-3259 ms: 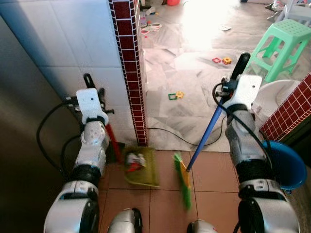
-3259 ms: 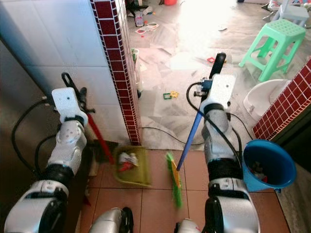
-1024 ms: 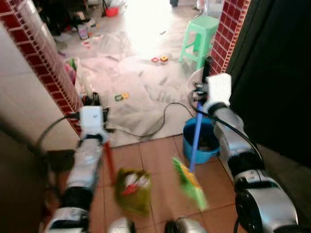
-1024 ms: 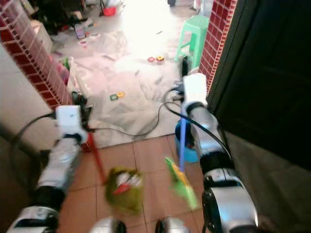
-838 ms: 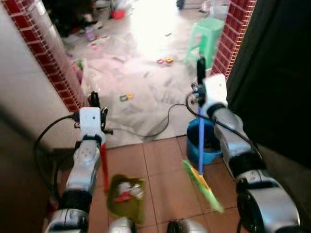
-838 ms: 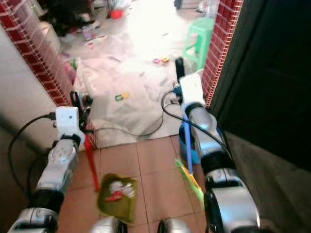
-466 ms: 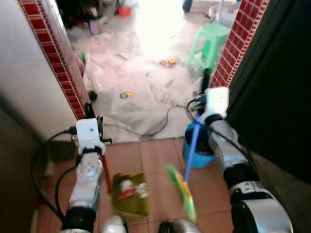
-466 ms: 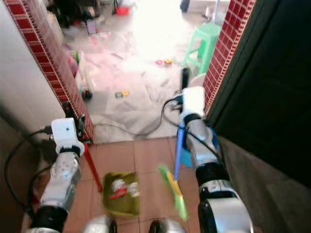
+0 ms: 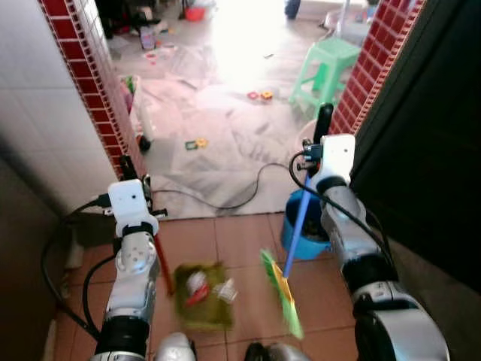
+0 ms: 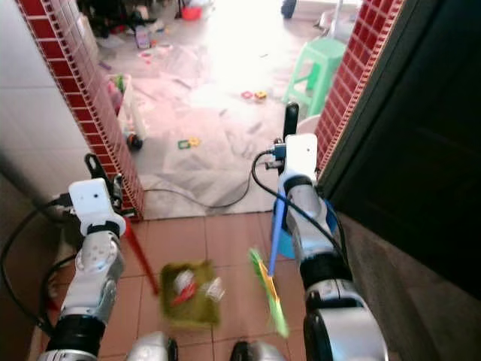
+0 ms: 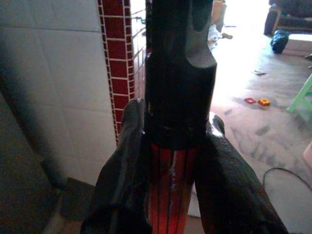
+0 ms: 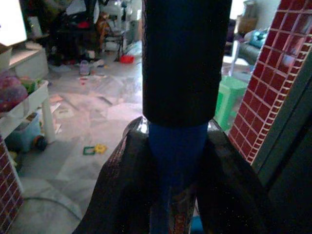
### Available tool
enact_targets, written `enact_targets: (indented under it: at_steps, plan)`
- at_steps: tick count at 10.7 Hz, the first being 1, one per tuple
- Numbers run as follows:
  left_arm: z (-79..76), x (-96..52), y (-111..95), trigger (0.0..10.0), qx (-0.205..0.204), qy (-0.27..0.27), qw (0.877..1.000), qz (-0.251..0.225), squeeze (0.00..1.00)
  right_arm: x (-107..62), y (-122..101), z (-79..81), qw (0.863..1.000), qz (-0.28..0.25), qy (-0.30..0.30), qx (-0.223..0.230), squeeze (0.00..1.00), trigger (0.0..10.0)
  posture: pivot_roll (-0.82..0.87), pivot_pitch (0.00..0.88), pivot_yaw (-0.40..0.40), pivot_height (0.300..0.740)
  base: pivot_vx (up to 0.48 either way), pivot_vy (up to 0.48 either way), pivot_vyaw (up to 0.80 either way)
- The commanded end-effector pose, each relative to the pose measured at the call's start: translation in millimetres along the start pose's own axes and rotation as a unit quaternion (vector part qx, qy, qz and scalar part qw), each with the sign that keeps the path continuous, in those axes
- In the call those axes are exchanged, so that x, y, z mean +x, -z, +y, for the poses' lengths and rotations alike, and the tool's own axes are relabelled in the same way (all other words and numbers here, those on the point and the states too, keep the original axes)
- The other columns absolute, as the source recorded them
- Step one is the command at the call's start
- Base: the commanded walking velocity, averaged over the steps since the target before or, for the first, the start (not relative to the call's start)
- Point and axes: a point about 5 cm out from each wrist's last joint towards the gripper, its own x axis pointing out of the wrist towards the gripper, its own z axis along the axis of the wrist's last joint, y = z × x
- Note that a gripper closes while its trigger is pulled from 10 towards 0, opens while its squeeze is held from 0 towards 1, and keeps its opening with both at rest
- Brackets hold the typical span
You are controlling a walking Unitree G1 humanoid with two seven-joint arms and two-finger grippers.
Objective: Sweep floor
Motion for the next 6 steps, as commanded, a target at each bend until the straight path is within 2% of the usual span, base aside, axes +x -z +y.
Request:
enact_targets:
  at_steps: [1, 2, 4, 6]
  plan:
    - [-11.1, 3.8, -14, 10.0, -0.008, 0.029, 0.999, -0.030, 0.00, -0.8, -7, -6.7, 1.000, -0.019, 0.021, 0.003, 0.00, 10.0, -0.08, 0.000, -0.003, 0.740, 0.000, 0.000, 0.00]
    - [-18.1, 5.2, -17, 10.0, -0.008, 0.050, 0.998, -0.033, 0.00, -4.6, -1, -12.2, 0.999, -0.014, 0.044, 0.008, 0.00, 10.0, -0.09, 0.000, 0.037, 0.740, 0.000, 0.000, -0.80]
    - [-23.0, 9.4, -18, 10.0, -0.005, 0.071, 0.997, -0.029, 0.00, -4.8, -1, -10.6, 0.999, -0.017, 0.049, 0.010, 0.00, 10.0, -0.10, 0.000, 0.072, 0.740, 0.000, -0.261, 0.00]
    - [-28.9, 16.2, -25, 10.0, -0.011, 0.081, 0.996, -0.033, 0.00, -6.4, 0, -12.9, 0.998, -0.017, 0.053, 0.002, 0.00, 10.0, -0.11, 0.000, 0.072, 0.740, 0.000, -0.272, 0.00]
